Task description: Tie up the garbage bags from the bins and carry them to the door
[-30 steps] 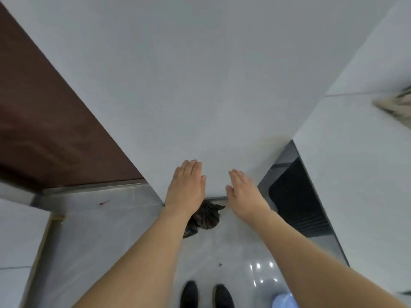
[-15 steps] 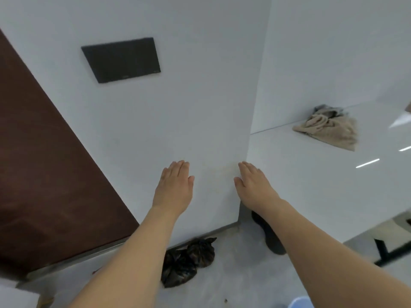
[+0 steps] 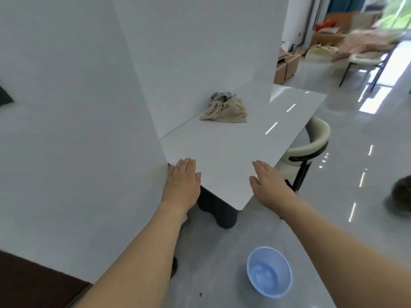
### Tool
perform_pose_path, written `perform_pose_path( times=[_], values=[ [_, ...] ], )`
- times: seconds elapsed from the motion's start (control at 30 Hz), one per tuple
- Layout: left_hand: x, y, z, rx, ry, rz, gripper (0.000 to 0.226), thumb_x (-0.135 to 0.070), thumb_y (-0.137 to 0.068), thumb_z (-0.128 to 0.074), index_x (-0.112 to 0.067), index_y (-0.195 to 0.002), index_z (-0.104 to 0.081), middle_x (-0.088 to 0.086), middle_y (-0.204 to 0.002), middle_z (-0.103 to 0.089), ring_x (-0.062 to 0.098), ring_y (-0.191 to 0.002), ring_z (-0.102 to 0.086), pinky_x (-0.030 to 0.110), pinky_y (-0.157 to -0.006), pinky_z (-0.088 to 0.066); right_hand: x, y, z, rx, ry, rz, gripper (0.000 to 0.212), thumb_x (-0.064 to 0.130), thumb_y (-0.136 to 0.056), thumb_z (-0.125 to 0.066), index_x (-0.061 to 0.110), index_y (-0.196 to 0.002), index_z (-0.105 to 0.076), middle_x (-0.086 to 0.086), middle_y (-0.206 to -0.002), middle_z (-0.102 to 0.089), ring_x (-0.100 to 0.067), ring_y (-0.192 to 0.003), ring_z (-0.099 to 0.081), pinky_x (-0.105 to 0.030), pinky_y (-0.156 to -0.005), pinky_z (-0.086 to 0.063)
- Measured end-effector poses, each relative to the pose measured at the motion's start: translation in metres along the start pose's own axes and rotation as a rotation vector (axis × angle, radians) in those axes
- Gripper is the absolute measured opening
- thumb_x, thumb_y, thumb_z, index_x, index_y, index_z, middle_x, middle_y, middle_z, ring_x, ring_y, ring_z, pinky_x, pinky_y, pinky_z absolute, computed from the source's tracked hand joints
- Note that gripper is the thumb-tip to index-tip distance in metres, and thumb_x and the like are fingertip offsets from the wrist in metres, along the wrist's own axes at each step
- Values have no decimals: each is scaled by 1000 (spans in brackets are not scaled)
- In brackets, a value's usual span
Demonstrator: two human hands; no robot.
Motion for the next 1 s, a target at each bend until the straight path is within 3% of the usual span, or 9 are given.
perform_pose_path(
  times=[0.2, 0.33, 0.57, 0.77, 1.0],
  values=[
    [-176, -32, -61, 71, 52, -216, 50, -29, -104, -26, -10, -150, -22, 6, -158, -23, 21, -146, -15, 39, -120, -4, -152, 58, 76, -133, -13, -205, 46, 19, -99, -40, 1, -141, -37, -16, -147, -40, -30, -135, -34, -36, -111, -21],
    [-318, -32, -102, 74, 70, -373, 45, -26, -102, -31, -9, -145, -31, 8, -152, -33, 23, -141, -25, 44, -117, -15, -271, 109, 123, -131, 23, -352, 53, 23, -101, -36, 5, -150, -25, -12, -158, -25, -25, -145, -20, -35, -117, -11],
    [-551, -4, -171, 102, 7, -639, 45, -29, -102, -29, -10, -143, -33, 6, -149, -37, 21, -140, -28, 40, -115, -18, -449, 207, 198, -196, 16, -558, 52, 21, -102, -34, 3, -150, -22, -12, -159, -22, -23, -146, -17, -33, -117, -7],
    [-664, -8, -220, 211, -3, -708, 46, -29, -103, -30, -10, -145, -30, 5, -152, -32, 21, -142, -24, 41, -117, -13, -558, 243, 226, -205, -46, -673, 53, 22, -102, -34, 4, -151, -21, -13, -159, -21, -24, -147, -16, -35, -119, -10],
    [-771, -66, -298, 299, 16, -689, 46, -29, -103, -30, -10, -145, -31, 5, -150, -35, 23, -141, -27, 41, -117, -14, -690, 221, 243, -156, -120, -725, 54, 23, -103, -33, 5, -151, -20, -11, -160, -20, -22, -147, -16, -33, -118, -10]
  ],
)
Point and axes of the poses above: each hand's wrist, its own y-axis away from the middle knuckle, its own z-axis out of the back of the hand, x = y × z, the point moved 10 cm from there along -y, towards the middle knuckle
